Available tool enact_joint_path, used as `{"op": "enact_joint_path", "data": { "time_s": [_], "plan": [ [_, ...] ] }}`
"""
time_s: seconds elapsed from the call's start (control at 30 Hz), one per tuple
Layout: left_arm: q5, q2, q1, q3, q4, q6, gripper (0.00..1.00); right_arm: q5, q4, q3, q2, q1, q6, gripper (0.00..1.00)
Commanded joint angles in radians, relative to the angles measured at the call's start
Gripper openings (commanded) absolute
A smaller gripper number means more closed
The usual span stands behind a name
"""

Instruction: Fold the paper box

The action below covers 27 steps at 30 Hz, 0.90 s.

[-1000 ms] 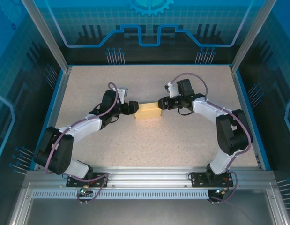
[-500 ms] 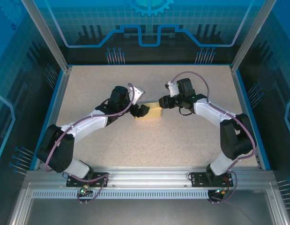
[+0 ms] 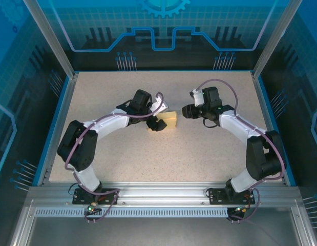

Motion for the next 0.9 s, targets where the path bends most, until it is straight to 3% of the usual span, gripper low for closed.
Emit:
{"op": "enact_joint_path", "data": {
  "time_s": [0.0,0.33,0.47,0.53,0.77,0.87],
  "plan": [
    [0.051,0.054,0.000,0.075,-0.091,0.045,0.81,-0.001,-0.014,-0.026,-0.021,-0.008,0.000,0.46],
    [0.066,0.093,-0.006,0.116,-0.125,0.025,0.61,0.007,-0.021,-0.041,-0.020,-0.024,0.003,0.46],
    [0.024,0.081,-0.011,0.117,-0.134,0.025,0.53,0.011,-0.026,-0.045,-0.020,-0.029,0.006,0.46],
    [-0.039,0.069,-0.015,0.116,-0.129,0.018,0.51,0.012,-0.029,-0.046,-0.021,-0.030,0.006,0.46],
    [-0.460,0.012,-0.029,0.061,0.051,-0.018,0.49,0.009,-0.025,-0.048,-0.016,-0.033,0.015,0.46],
    [-0.536,0.007,-0.044,0.046,0.112,-0.003,0.50,0.005,-0.019,-0.051,-0.009,-0.035,0.023,0.46]
  ]
}}
